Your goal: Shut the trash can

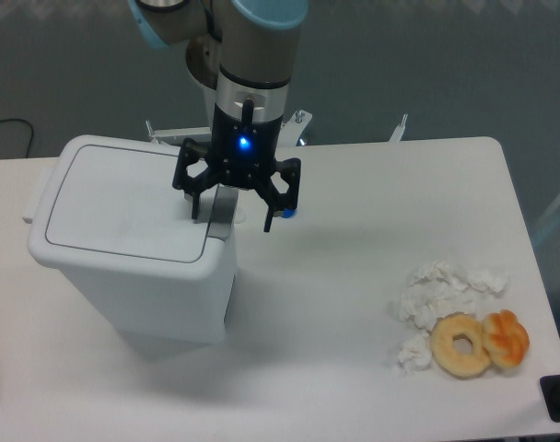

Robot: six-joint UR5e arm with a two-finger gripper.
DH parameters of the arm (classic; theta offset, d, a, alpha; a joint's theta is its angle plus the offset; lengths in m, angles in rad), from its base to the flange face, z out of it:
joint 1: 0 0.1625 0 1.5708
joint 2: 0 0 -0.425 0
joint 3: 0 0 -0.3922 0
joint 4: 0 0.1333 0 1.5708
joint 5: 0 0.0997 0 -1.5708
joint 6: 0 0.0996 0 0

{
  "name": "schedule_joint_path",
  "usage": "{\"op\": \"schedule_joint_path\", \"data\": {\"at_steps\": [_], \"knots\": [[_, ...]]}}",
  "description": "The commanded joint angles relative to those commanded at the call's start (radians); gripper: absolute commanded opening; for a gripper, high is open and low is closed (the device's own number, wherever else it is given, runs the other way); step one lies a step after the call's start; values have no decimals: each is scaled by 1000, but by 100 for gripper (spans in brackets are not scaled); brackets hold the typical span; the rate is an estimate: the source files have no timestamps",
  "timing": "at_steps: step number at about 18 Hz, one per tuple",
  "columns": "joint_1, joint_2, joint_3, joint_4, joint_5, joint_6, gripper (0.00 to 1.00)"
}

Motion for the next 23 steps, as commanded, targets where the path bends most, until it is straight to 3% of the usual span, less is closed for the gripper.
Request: {"op": "schedule_joint_path", "data": {"at_steps": [12,17,23], "knots": [[8,9,29,-5,2,15,100],[80,15,51,-9,2,44,100],[225,-29,55,-5,23,228,100]]}}
